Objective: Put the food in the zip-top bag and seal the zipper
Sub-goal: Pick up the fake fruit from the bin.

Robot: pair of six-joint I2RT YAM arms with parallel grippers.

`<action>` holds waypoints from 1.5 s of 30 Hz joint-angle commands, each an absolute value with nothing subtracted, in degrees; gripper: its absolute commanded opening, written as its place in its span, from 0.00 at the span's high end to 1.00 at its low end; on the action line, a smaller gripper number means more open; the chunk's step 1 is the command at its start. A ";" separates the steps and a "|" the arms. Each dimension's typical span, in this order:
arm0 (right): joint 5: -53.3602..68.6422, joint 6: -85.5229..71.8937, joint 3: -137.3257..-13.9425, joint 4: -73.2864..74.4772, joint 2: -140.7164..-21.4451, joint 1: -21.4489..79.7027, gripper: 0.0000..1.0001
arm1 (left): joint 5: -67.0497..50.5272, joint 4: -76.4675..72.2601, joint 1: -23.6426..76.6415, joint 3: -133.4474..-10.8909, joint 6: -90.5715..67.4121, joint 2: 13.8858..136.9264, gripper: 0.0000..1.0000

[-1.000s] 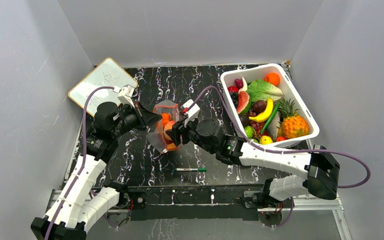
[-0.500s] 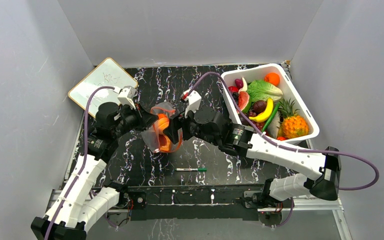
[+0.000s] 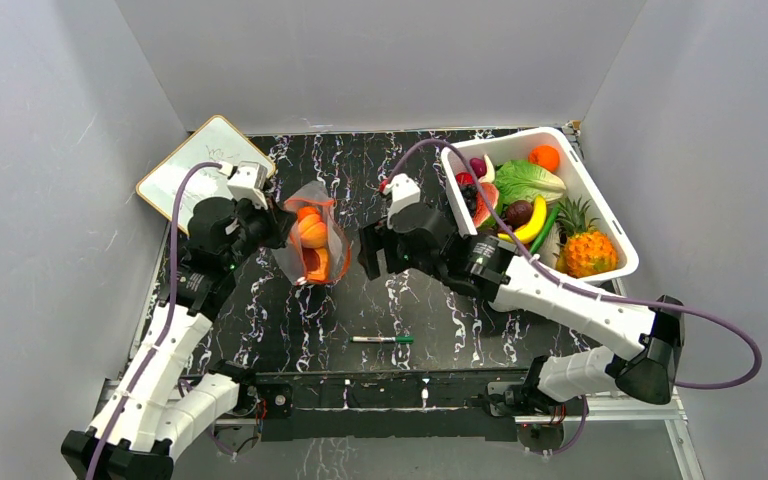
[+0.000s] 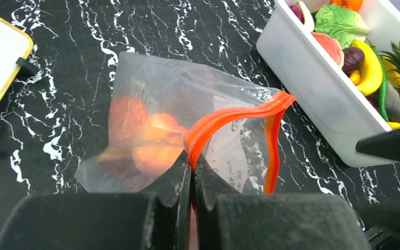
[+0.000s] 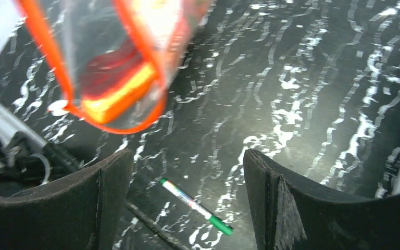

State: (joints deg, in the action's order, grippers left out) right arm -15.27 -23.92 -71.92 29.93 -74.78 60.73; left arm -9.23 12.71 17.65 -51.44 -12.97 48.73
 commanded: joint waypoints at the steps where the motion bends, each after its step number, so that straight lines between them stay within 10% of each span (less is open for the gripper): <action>1: -16.50 -21.34 -75.04 32.62 -73.83 53.71 0.25 | -7.35 11.61 17.67 -49.26 -10.74 45.17 1.00; 23: -3.67 -26.57 -70.19 21.54 -82.88 11.51 0.48 | -18.40 11.69 17.74 -35.36 -10.49 37.35 1.00; 45: -2.29 -30.60 -65.62 14.35 -88.91 4.37 0.40 | -18.81 11.74 17.67 -35.29 -10.28 35.33 1.00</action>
